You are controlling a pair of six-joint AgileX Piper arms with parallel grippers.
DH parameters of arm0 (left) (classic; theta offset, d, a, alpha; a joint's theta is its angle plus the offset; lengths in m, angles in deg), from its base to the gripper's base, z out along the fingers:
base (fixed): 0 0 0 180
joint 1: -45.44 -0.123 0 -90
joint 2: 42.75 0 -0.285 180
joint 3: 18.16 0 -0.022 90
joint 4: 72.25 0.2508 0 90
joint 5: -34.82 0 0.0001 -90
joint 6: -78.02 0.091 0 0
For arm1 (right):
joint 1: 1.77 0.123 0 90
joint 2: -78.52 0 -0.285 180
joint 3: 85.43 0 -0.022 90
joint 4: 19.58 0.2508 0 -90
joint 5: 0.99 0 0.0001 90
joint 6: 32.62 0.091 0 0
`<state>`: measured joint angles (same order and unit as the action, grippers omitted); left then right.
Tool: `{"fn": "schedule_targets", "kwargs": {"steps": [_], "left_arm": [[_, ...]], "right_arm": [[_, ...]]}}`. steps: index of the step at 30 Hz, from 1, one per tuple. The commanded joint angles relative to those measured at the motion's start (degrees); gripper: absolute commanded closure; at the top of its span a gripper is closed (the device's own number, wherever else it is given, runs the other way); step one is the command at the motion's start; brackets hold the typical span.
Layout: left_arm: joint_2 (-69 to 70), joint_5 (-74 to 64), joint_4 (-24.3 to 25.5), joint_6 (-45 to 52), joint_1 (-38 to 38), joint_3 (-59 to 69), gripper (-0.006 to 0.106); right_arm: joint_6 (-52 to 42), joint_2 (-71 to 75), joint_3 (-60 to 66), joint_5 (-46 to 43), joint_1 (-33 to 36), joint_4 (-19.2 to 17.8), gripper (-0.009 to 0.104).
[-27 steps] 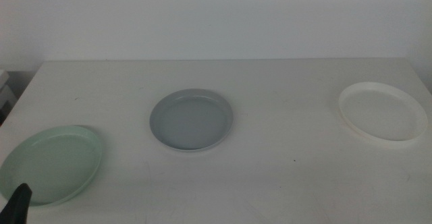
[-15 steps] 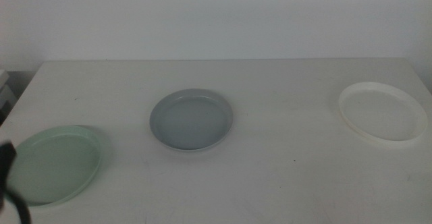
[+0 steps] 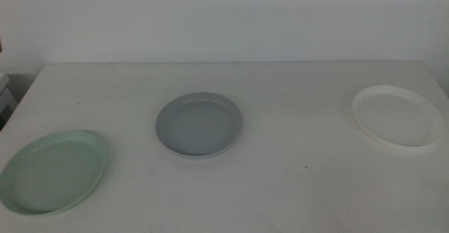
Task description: Stack the three bowls on top of each other.
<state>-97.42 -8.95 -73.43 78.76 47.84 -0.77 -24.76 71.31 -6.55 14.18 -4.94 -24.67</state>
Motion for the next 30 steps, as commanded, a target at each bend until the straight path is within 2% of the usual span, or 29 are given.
{"fn": "schedule_targets", "kwargs": {"steps": [1,16,19,22,27,30], "left_arm": [[-3.05,-1.24,-0.57,-0.74,-0.09,-5.0,-0.005],[-16.65,-2.36,-0.87,-0.74,-0.15,-5.88,-0.005],[-19.13,-2.36,0.14,-3.11,-0.23,-6.13,-0.005],[-21.97,-2.88,-0.26,-4.51,-2.97,-7.1,-0.005],[-27.09,-7.16,-3.66,3.65,-10.12,-10.12,-0.005],[-30.78,-10.66,-8.14,12.07,-15.23,-12.6,-0.005]], "right_arm": [[-0.67,1.56,-0.42,-4.37,0.12,-0.8,0.045],[-0.67,1.56,-0.42,-4.37,0.12,-0.8,0.045],[-0.67,1.56,-0.42,-4.37,0.12,-0.8,0.045],[-0.67,1.56,-0.42,-4.37,0.12,-0.8,0.045],[-0.67,1.56,-0.42,-4.37,0.12,-0.8,0.045],[-0.67,1.56,-0.42,-4.37,0.12,-0.8,0.045]]}}
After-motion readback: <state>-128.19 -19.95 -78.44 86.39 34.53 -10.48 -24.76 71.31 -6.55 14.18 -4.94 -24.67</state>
